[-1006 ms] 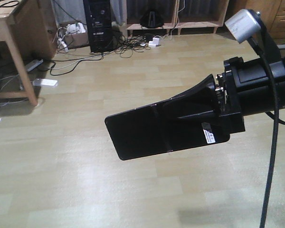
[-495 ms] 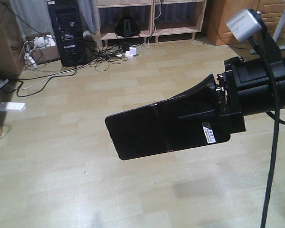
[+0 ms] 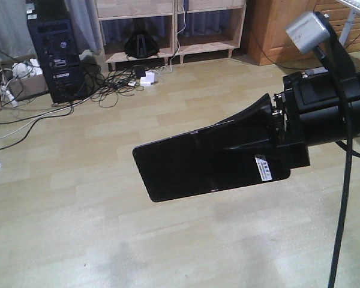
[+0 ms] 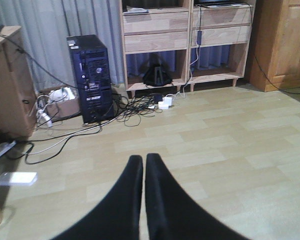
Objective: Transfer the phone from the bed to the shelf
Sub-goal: 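Hold the phone raised while the base drives to the wooden shelf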
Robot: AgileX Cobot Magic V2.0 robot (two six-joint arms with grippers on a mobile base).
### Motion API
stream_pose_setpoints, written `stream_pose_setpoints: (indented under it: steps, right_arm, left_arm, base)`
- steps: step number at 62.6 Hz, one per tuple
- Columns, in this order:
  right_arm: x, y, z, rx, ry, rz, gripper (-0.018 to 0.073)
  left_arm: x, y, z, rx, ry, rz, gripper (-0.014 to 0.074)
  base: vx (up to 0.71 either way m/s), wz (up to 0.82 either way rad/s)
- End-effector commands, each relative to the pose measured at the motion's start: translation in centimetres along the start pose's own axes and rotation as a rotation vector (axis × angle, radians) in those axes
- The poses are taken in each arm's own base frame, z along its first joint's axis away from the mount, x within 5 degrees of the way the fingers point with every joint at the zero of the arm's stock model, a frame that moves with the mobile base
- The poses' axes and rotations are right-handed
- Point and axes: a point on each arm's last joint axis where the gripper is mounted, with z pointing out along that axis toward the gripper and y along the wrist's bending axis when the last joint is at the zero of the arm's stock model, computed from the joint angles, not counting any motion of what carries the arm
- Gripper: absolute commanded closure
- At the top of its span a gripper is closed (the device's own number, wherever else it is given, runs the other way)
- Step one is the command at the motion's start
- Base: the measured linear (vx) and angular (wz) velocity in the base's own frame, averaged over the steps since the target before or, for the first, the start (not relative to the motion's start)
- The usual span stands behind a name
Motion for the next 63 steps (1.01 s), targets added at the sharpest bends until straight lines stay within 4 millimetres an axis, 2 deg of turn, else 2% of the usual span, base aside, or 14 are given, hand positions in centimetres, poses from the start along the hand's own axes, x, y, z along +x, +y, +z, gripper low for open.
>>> stream_pose_setpoints:
  steps: [1, 63]
  right_arm:
    - [-1.16, 1.89, -0.94, -0.076, -0.065, -0.021, 0.0561]
    - [-1.17, 1.88, -0.94, -0.075, -0.066, -0.021, 0.0561]
  left_arm:
    - [-0.43, 0.02, -0.03, -0.003, -0.071, -0.009, 0.0595]
    - [-0.43, 0.02, -0.03, -0.003, -0.071, -0.009, 0.0595]
  base:
    - [0.45, -0.11]
    - [0.43, -0.23]
